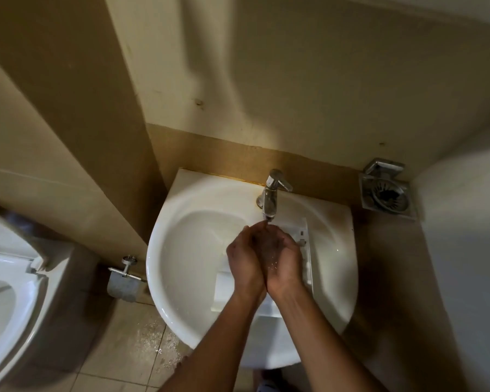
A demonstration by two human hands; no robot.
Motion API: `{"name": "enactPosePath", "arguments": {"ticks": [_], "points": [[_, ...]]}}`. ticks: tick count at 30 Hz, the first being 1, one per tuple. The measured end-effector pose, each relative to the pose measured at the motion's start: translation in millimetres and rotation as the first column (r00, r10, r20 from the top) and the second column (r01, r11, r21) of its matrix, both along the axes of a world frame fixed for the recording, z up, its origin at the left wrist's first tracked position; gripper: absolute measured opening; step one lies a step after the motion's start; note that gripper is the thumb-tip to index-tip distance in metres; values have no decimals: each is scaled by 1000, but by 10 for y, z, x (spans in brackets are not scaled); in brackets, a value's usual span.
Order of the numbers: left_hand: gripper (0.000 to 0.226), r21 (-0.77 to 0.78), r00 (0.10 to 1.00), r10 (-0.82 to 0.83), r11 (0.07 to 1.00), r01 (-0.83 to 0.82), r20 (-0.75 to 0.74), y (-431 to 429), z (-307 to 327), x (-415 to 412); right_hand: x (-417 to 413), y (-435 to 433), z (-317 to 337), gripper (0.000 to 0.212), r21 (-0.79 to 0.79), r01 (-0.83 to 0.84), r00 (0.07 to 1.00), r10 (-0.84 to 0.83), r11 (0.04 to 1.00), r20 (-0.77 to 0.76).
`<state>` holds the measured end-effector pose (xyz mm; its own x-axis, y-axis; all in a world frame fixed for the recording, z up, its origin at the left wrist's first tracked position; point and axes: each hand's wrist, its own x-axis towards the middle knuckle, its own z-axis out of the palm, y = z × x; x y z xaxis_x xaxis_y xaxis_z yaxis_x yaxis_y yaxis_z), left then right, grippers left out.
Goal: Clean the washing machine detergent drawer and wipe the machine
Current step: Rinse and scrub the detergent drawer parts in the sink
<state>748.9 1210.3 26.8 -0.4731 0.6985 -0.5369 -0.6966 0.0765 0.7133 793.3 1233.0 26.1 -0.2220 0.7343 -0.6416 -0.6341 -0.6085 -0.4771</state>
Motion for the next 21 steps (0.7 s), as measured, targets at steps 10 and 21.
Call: {"name": "enactPosePath", "arguments": {"ticks": [10, 21], "points": [[50, -377, 78, -461, 801, 465, -884, -568, -854, 86, 230, -622, 333, 26, -48, -479, 429, 281, 876, 858], [64, -564, 191, -598, 800, 204, -779, -625, -980, -230, 23, -414, -72, 41, -2, -354, 497, 190, 935, 846]]}}
